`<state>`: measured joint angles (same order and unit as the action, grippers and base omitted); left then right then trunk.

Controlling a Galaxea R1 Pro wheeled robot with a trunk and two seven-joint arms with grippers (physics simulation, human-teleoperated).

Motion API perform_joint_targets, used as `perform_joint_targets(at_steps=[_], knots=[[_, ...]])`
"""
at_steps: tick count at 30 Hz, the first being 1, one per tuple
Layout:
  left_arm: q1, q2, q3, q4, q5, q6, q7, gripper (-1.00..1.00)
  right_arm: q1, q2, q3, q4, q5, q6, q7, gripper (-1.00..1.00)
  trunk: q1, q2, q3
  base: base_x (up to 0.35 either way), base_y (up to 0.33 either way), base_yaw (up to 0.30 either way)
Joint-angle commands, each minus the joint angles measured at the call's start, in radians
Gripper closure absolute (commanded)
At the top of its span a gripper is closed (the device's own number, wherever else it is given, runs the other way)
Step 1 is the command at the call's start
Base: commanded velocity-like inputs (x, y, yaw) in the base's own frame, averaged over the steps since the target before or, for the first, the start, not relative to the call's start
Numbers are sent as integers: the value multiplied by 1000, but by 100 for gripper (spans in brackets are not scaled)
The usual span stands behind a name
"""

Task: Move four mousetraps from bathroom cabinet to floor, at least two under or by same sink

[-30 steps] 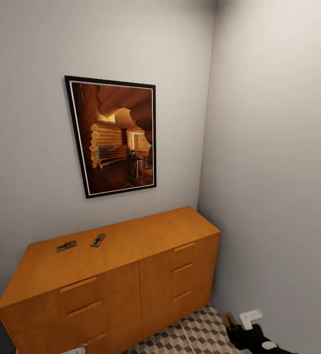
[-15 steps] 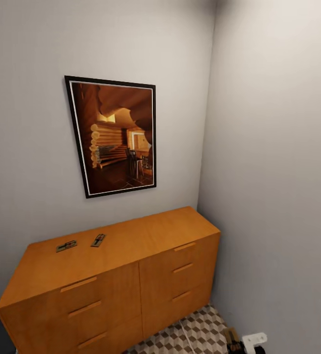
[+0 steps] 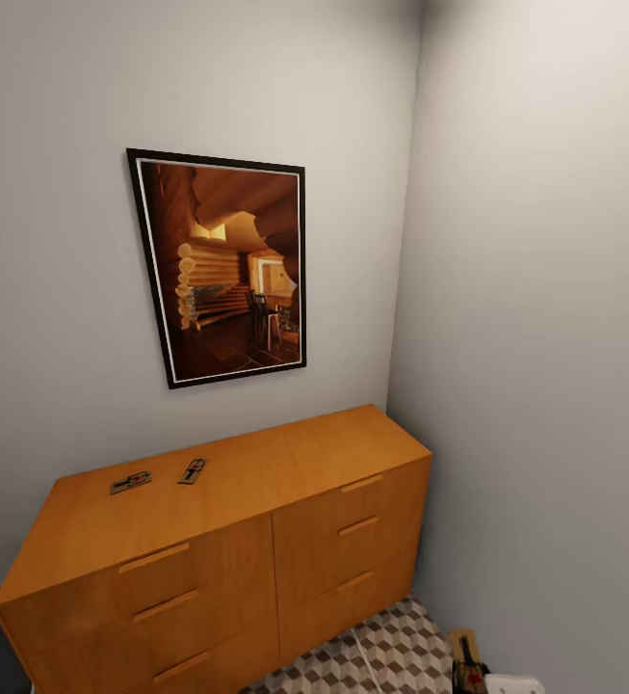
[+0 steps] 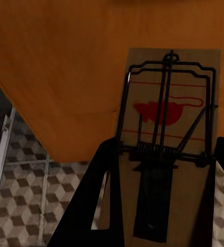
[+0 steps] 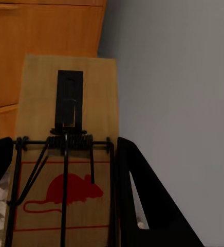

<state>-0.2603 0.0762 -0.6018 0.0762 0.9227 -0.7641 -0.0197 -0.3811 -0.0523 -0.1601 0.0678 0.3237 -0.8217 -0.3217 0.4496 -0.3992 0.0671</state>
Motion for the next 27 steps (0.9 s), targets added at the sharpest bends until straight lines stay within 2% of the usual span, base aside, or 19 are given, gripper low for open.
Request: perform_joint_targets(at_steps=[1, 6, 9, 12, 19, 26, 27], knots=[[-1, 0, 5, 3, 5, -3, -3, 100, -1, 3, -8, 4, 9, 4, -5, 100, 0, -1, 0, 0, 0, 0], [-1, 1, 70, 3, 5, -3, -4, 100, -1, 9, -9, 4, 6, 19, -7, 100, 0, -1, 0, 0, 0, 0], [-1, 2, 87, 2, 5, -1, -5, 100, 0, 12, -9, 4, 6, 21, -7, 100, 0, -1, 0, 0, 0, 31], [-1, -4, 90, 2, 5, 10, -1, 100, 0, 14, -9, 4, 6, 22, -7, 100, 0, -1, 0, 0, 0, 174], [0, -13, 89, 2, 2, 17, 53, 100, 1, 15, -9, 4, 8, 24, -8, 100, 0, -1, 0, 0, 0, 278], [0, -16, 88, 2, 2, 17, 60, 100, 1, 16, -8, 4, 8, 27, -8, 100, 0, -1, 0, 0, 0, 297], [0, -16, 88, 2, 3, 17, 61, 100, 1, 17, -8, 4, 8, 47, -8, 100, 0, -1, 0, 0, 0, 299]])
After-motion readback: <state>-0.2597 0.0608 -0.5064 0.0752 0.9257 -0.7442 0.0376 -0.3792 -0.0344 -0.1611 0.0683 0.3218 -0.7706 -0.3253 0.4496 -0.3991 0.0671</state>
